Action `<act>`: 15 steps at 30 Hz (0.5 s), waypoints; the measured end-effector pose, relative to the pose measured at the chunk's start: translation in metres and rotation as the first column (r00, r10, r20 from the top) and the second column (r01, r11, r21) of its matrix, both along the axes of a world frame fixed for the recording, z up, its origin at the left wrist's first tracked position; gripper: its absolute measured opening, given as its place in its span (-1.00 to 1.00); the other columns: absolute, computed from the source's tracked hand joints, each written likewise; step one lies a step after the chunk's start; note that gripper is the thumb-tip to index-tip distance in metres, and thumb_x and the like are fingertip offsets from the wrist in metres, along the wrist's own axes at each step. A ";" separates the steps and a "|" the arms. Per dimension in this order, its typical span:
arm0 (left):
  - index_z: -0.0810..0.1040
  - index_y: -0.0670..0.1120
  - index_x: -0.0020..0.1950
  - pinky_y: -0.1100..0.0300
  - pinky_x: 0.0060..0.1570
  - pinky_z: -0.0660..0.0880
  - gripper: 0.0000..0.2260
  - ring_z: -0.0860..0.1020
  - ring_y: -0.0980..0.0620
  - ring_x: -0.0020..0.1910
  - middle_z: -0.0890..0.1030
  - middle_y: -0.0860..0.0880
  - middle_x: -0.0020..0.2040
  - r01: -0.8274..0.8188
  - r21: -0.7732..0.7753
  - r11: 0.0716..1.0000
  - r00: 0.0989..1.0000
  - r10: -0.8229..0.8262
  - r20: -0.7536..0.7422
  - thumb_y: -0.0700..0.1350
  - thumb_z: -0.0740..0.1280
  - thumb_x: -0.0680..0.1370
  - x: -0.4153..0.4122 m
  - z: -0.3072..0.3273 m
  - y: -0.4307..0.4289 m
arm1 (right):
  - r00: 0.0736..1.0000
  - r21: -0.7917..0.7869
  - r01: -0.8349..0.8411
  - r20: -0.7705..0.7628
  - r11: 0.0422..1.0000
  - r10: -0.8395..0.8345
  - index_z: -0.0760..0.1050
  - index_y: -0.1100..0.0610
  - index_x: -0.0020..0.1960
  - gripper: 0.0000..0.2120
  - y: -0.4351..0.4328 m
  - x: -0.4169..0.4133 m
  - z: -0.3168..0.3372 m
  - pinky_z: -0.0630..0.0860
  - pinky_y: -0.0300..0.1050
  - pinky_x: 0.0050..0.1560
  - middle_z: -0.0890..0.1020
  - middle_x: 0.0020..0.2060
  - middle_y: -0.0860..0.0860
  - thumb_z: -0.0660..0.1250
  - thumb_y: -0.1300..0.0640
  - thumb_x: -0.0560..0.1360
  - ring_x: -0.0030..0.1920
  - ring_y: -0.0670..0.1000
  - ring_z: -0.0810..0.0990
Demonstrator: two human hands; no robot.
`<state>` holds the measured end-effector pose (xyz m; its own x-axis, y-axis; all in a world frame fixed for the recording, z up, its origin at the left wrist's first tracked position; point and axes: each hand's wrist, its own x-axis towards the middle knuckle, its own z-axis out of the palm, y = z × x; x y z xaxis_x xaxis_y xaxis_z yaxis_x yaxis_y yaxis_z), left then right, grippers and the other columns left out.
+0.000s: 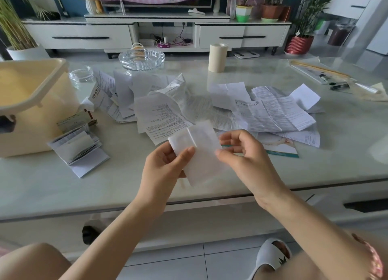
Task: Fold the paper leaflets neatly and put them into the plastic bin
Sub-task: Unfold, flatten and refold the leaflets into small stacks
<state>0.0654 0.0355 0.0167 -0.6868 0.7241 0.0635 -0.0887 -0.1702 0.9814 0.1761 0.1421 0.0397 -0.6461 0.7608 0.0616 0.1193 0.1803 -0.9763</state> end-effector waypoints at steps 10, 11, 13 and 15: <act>0.58 -0.13 -0.08 0.10 -0.34 0.59 -0.91 0.63 0.01 -0.26 0.66 -0.05 -0.25 0.004 -0.114 0.994 0.999 0.002 0.052 -0.22 0.28 0.54 0.001 0.001 -0.001 | 0.982 -0.176 -0.160 0.074 0.971 0.175 0.48 0.21 0.02 -0.91 0.002 -0.002 0.003 0.39 -0.23 -0.52 0.60 -0.29 0.07 0.27 0.25 0.53 -0.44 -0.02 0.53; 0.57 -0.15 -0.09 0.15 -0.41 0.57 -0.86 0.63 0.01 -0.31 0.65 -0.06 -0.27 0.035 -0.108 0.994 0.991 -0.020 0.133 -0.22 0.22 0.58 0.001 0.003 -0.001 | 0.982 -0.211 -0.166 0.058 0.963 0.182 0.48 0.21 0.04 -0.88 0.002 -0.002 0.004 0.39 -0.22 -0.51 0.60 -0.29 0.07 0.24 0.29 0.52 -0.46 -0.01 0.54; 0.54 -0.18 -0.09 0.20 -0.48 0.54 -0.76 0.63 -0.04 -0.36 0.64 -0.10 -0.30 0.096 -0.081 0.992 0.950 -0.067 0.304 -0.17 0.11 0.62 0.001 0.008 -0.002 | 0.982 -0.257 -0.175 0.025 0.950 0.187 0.49 0.18 0.01 -0.82 0.003 -0.003 0.005 0.42 -0.22 -0.49 0.59 -0.28 0.07 0.18 0.36 0.51 -0.46 -0.03 0.54; 0.52 -0.20 -0.08 0.23 -0.50 0.52 -0.68 0.63 -0.08 -0.40 0.64 -0.12 -0.33 0.162 -0.065 0.985 0.895 -0.119 0.431 -0.07 0.05 0.63 -0.001 0.011 -0.003 | 0.985 -0.251 -0.167 0.004 0.953 0.173 0.50 0.12 -0.12 -0.75 0.003 -0.003 0.005 0.44 -0.23 -0.46 0.55 -0.28 0.03 0.15 0.40 0.50 -0.45 -0.08 0.52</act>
<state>0.0643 0.0324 0.0278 -0.5235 0.8029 -0.2853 -0.5156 -0.0319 0.8562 0.1732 0.1456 0.0450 -0.7662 0.6285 -0.1341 0.1336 -0.0483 -0.9899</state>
